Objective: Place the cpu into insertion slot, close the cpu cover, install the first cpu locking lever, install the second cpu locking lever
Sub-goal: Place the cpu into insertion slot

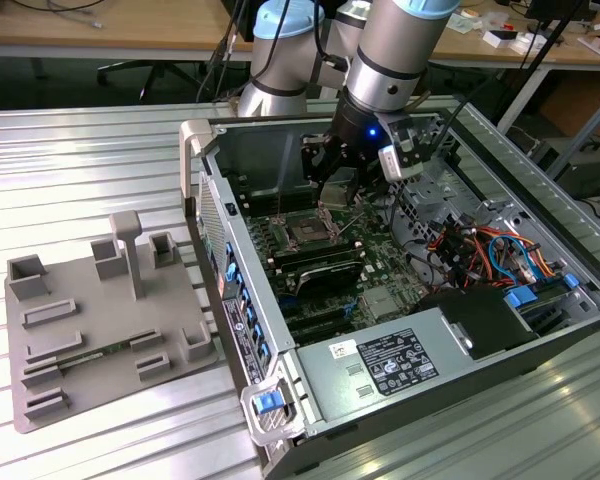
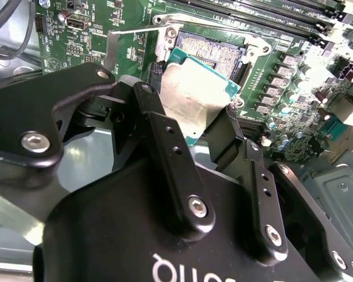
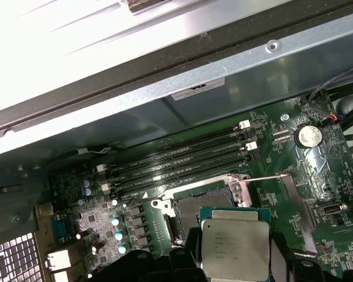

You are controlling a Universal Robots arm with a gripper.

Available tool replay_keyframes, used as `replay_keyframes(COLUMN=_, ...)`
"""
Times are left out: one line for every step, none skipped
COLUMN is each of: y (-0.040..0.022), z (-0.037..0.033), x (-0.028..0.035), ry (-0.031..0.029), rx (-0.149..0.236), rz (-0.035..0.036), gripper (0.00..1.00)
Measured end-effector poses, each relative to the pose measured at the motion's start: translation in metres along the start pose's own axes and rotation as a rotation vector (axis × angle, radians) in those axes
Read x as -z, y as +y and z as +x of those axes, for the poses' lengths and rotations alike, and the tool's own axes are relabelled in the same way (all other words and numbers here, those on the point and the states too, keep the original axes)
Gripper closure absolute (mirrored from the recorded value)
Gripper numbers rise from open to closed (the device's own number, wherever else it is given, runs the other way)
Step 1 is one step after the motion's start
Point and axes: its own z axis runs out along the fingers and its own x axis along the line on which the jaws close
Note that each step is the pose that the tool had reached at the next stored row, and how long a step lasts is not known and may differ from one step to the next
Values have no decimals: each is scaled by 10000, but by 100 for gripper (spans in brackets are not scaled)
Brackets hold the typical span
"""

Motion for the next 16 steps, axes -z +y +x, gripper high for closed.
replay_keyframes(y=0, z=0, x=0, ry=-1, rx=-12, rz=0, gripper=45)
replay_keyframes(y=0, z=0, x=0, ry=-1, rx=-28, rz=-1, gripper=45)
replay_keyframes(y=0, z=0, x=-1, ry=-3, rx=-57, rz=-1, gripper=45)
replay_keyframes(y=0, z=0, x=-1, ry=-4, rx=-84, rz=-2, gripper=45)
replay_keyframes(y=0, z=0, x=-1, ry=-5, rx=-103, rz=-2, gripper=45)
replay_keyframes(y=0, z=0, x=-1, ry=-5, rx=-117, rz=-2, gripper=45)
replay_keyframes(y=0, z=0, x=-1, ry=-6, rx=-142, rz=-3, gripper=45)
replay_keyframes(y=0, z=0, x=-1, ry=-7, rx=-155, rz=-3, gripper=45)
replay_keyframes(y=0, z=0, x=-2, ry=-8, rx=-170, rz=-3, gripper=45)
replay_keyframes(y=0, z=0, x=-2, ry=-9, rx=-187, rz=-4, gripper=45)
replay_keyframes(y=0, z=0, x=-2, ry=-9, rx=-200, rz=-4, gripper=45)
replay_keyframes(y=0, z=0, x=-2, ry=-10, rx=-221, rz=-5, gripper=45)
replay_keyframes(y=0, z=0, x=-2, ry=-11, rx=-246, rz=-5, gripper=45)
replay_keyframes(y=0, z=0, x=-2, ry=-13, rx=-270, rz=-6, gripper=45)
replay_keyframes(y=0, z=0, x=-2, ry=-13, rx=-281, rz=-6, gripper=45)
replay_keyframes(y=0, z=0, x=-2, ry=-13, rx=-294, rz=-6, gripper=45)
